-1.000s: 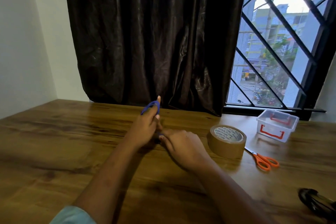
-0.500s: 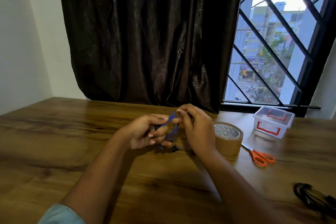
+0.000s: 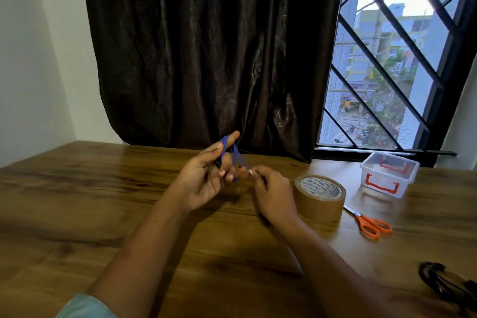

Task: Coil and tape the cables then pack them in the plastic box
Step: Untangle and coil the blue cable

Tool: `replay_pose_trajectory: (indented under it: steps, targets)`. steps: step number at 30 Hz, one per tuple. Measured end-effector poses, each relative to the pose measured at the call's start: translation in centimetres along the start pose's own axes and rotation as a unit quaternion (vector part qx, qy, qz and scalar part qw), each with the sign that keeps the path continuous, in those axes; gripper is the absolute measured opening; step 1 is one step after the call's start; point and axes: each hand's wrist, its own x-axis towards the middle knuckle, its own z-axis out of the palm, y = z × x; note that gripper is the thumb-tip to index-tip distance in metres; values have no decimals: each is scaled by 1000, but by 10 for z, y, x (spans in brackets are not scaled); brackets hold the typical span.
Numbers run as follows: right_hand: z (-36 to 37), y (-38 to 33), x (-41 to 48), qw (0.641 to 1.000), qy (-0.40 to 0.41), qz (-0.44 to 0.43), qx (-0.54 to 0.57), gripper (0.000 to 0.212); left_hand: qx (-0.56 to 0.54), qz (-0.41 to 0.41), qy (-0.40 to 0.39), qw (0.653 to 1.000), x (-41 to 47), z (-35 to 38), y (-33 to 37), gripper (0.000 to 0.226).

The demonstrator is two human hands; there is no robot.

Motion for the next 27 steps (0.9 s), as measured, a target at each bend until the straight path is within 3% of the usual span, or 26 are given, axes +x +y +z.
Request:
replay_pose_trajectory:
  steps: [4,8,11,14,16,20,23,27]
  targets:
    - [8,-9,-11,991,-82,-38,-93,24,-11,80,101,992,5,-8,0,41]
    - [13,-25,-16,965,-156,-104,-182,26,57,115,146,981,9,-19,-2,44]
    - [10,-33,-17,941,-143,-177,-250,23,188,104,146,966,9,-20,-7,45]
    - [1,-34,-15,923,-86,-238,-290,25,373,68,125,917,9,-23,-12,42]
    - [-6,-34,-12,923,-56,-241,-295,21,445,13,80,892,6,-25,-14,25]
    - [-14,-29,-9,923,-10,-238,-302,19,320,-146,32,936,0,-19,-19,26]
    - [-17,-25,-6,960,4,-206,-192,22,225,-189,-1,956,-2,-17,-16,28]
    - [-14,-19,-2,984,-17,-171,-42,18,143,-242,-83,956,-5,-15,-8,35]
